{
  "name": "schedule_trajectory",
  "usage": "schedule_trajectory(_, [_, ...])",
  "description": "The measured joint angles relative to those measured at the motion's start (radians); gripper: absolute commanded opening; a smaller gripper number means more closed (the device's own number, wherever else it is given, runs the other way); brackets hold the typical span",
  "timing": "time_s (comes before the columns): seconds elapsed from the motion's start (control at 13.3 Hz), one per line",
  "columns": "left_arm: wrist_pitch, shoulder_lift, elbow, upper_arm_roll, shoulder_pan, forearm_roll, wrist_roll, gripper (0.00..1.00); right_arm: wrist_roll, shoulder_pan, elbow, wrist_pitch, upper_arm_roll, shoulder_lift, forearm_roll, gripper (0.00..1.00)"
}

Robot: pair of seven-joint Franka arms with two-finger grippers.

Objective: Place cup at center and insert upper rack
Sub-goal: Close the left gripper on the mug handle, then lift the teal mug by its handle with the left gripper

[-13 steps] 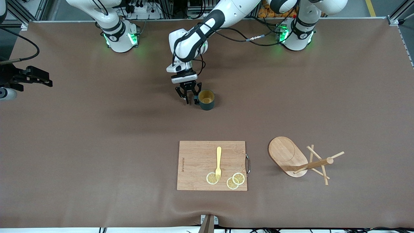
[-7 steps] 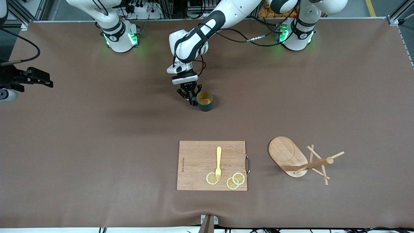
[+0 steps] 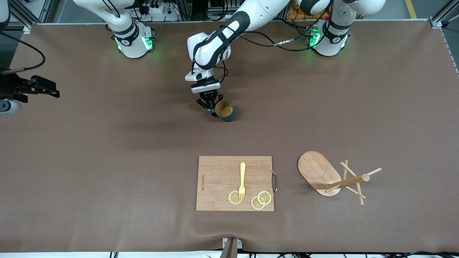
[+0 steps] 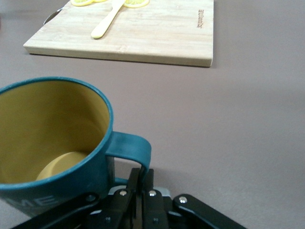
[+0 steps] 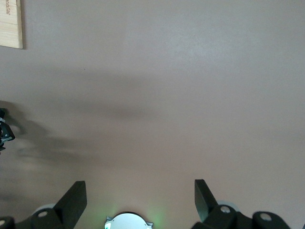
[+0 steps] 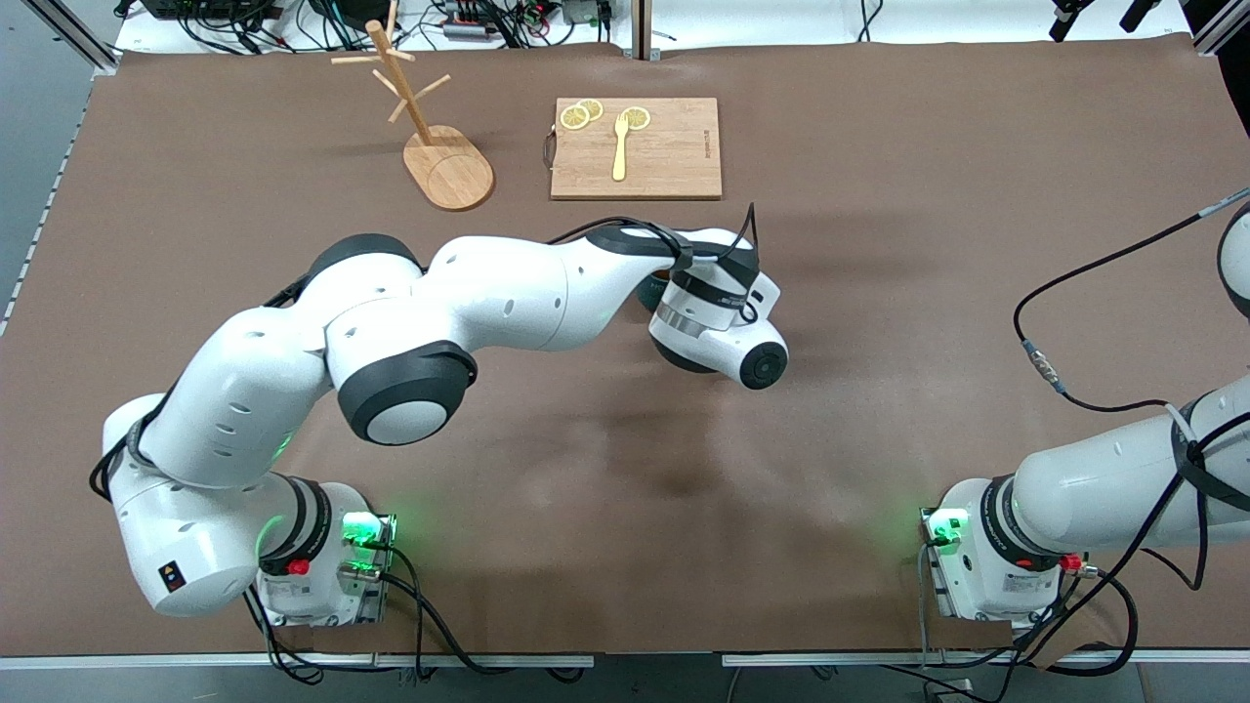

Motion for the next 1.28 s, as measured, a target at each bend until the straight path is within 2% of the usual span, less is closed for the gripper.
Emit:
schedule_trajectory(0.3, [0.000,-0.059,0.004,0.000,0.010,-0.029,-0.023,0.00,0.000,0.000,0.000,0.000,0.000,0.000,0.000,1.00])
schedule_trajectory(0.68, [0.008,-0.117,0.047,-0.005,0.061,-0.175,-0.023,0.00,0.000,0.000,0.000,0.000,0.000,0.001,0.000,1.00])
schedule_trajectory(1.28, [0.237,-0.227,0.056,-0.006,0.223,-0.362,-0.023,0.00,0.000,0.000,0.000,0.000,0.000,0.002,0.000,1.00])
